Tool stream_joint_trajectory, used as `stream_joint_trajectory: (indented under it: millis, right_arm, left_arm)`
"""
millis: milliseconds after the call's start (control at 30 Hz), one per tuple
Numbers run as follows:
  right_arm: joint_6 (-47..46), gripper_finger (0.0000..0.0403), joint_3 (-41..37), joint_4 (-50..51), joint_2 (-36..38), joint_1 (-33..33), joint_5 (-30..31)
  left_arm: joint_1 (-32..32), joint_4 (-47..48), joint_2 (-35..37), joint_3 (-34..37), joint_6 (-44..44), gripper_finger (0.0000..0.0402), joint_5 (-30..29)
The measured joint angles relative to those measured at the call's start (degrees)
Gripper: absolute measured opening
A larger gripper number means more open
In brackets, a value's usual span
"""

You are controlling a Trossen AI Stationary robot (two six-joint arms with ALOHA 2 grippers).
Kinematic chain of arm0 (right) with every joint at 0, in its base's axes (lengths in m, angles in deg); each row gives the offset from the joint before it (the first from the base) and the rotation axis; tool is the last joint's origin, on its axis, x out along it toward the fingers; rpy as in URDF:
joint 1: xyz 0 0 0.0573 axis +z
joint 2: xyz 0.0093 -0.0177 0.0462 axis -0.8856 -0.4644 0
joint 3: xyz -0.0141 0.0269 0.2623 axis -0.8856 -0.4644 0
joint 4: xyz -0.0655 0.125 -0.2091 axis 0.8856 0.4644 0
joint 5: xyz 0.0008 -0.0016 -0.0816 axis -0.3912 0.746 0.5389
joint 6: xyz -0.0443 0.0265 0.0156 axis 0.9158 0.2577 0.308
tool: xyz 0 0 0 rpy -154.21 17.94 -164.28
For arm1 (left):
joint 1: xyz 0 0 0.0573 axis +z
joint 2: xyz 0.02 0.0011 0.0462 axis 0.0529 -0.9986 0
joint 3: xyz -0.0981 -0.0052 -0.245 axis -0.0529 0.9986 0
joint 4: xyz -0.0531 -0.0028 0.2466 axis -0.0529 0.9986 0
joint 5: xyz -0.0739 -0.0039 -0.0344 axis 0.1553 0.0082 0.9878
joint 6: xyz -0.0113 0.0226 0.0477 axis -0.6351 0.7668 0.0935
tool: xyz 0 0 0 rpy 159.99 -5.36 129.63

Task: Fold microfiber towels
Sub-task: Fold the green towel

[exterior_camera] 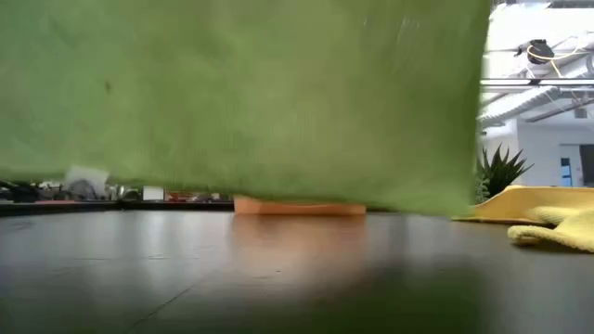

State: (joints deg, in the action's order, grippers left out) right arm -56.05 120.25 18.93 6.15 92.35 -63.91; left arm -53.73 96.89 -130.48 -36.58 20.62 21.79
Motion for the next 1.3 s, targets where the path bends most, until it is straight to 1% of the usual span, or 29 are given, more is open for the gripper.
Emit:
stream_joint_trajectory:
  millis: [67,133,233,333,400,467,533,633,800,933,1000,1067,1133,1200,1300]
  right_arm:
    - [0.0,0.0,0.0,-0.1,0.8,0.0,0.3]
    - [0.1,0.0,0.0,0.9,1.2,0.0,2.2]
    - [0.1,0.0,0.0,3.4,1.2,-1.0,4.4]
    - [0.0,0.0,0.0,6.6,0.8,-3.0,4.7]
    - [-0.1,0.0,0.0,9.6,0.4,-4.2,6.4]
    - [-0.2,0.0,-0.2,11.3,-0.1,-5.7,8.4]
    - [-0.2,0.0,-1.4,11.4,-0.3,-7.4,8.9]
    - [-0.9,0.0,-4.1,11.4,-0.4,-10.0,8.8]
    - [-2.5,0.0,-9.4,10.9,-0.4,-13.6,8.7]
    - [-2.9,0.0,-13.2,10.2,-0.4,-15.8,8.6]
    - [-2.9,0.0,-14.5,9.8,-0.4,-16.8,8.6]
    - [-3.5,0.0,-15.5,9.9,-0.4,-17.5,8.6]
    - [-3.6,0.0,-16.4,9.7,-0.4,-17.9,8.6]
    - [-3.4,0.0,-17.3,9.1,-0.5,-18.3,8.1]
    - [-3.3,0.0,-17.4,7.4,-0.2,-18.9,7.1]
  left_arm:
    - [-1.6,-0.8,0.0,0.0,0.5,0.0004,-1.2]
    - [-2.6,-0.4,0.0,0.0,-0.1,0.0008,-3.6]
    - [-2.5,4.0,0.1,0.0,-3.5,0.0006,-5.8]
    - [-1.0,10.9,0.1,0.0,-9.8,0.0003,-6.7]
    - [0.6,15.9,-0.2,0.0,-13.6,0.0008,-7.7]
    - [2.2,20.1,-0.4,0.0,-16.0,0.0011,-8.0]
    - [4.1,21.8,-0.4,0.7,-17.3,0.0009,-8.0]
    - [7.3,22.2,-0.4,2.6,-17.6,0.0004,-7.8]
    - [11.7,21.9,-0.4,6.2,-18.2,0.0014,-5.5]
    - [14.8,21.3,-0.4,8.9,-18.5,0.0004,-4.0]
    - [16.2,20.7,-0.5,9.8,-18.7,0.0005,-3.5]
    - [17.5,18.3,-0.5,11.4,-18.3,0.001,-3.2]
    - [18.7,16.1,-0.5,13.1,-16.4,0.0012,-1.5]
    - [19.7,13.1,-0.4,14.8,-14.7,0.0005,0.8]
    - [21.2,9.4,-0.3,17.1,-13.0,0.0004,1.7]
